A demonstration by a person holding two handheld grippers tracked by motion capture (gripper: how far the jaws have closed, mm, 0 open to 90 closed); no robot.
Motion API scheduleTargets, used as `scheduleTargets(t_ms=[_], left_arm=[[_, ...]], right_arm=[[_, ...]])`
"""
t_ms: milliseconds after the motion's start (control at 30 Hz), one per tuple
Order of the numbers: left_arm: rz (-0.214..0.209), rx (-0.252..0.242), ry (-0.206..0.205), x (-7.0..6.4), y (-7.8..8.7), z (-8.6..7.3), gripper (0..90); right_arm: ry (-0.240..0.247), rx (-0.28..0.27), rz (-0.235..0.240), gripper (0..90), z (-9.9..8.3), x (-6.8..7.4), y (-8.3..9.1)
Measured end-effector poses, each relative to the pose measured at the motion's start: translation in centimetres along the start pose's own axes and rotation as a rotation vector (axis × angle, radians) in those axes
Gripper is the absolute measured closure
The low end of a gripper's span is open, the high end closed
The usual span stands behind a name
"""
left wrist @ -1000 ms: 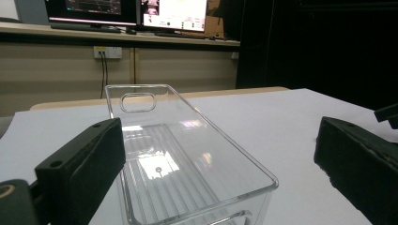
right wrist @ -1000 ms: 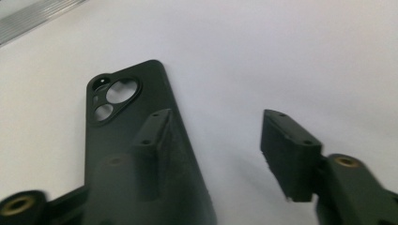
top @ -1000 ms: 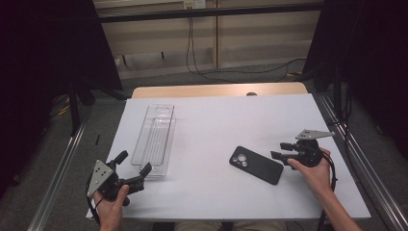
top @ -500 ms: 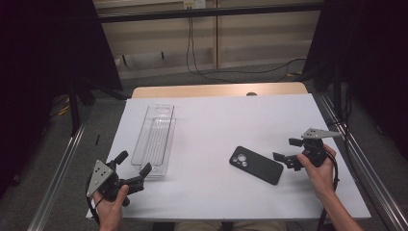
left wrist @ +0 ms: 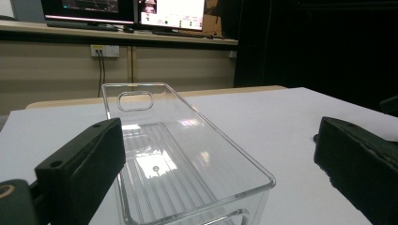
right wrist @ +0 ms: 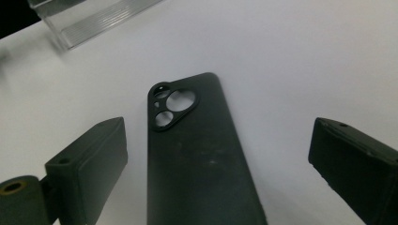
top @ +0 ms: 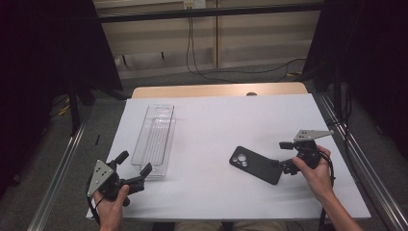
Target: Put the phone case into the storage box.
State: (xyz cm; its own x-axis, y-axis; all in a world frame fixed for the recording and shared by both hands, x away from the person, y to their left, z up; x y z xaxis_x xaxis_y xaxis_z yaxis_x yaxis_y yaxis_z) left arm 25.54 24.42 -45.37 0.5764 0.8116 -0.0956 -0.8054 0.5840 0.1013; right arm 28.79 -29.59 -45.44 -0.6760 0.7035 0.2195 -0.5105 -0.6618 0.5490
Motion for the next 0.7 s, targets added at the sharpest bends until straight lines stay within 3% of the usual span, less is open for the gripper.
scheduleTargets(t_ms=[100, 167, 333, 433, 633, 700], left_arm=[[-0.002, -0.002, 0.001, 0.0, 0.0, 0.0, 2.4], [-0.002, -0.003, 0.004, 0.1, 0.0, 0.0, 2.4], [0.000, -0.002, 0.004, 0.0, 0.0, 0.0, 2.4], [0.005, 0.002, 0.004, 0.0, -0.1, 0.0, 2.4], [0.002, 0.005, 0.000, 0.0, -0.1, 0.0, 2.4], [0.000, 0.007, 0.002, 0.0, -0.1, -0.1, 2.4]], right_arm=[[0.007, 0.040, 0.011, 4.6, 0.1, 0.4, -0.6], [0.007, 0.049, -0.020, 4.4, 0.2, 0.5, -0.8], [0.010, 0.057, -0.005, 4.4, 0.6, 0.5, -1.2], [0.023, 0.088, 0.012, 6.9, 1.0, 0.7, -1.7], [0.024, 0.212, 0.022, 7.9, 1.8, 0.9, -3.4], [0.030, 0.227, 0.027, 6.9, 2.0, 0.8, -3.9]])
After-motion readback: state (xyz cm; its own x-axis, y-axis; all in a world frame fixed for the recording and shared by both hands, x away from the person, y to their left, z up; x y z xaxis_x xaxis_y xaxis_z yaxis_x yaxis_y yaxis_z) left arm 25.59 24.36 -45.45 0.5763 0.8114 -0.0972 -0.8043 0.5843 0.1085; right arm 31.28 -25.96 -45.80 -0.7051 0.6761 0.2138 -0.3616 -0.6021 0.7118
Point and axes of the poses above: each handheld gripper's, and its own axes: y roughly backward along the jaws, z roughly out of its top, x roughly to its left, the point moved 1 cm from there along -y, roughly forward along the jaws
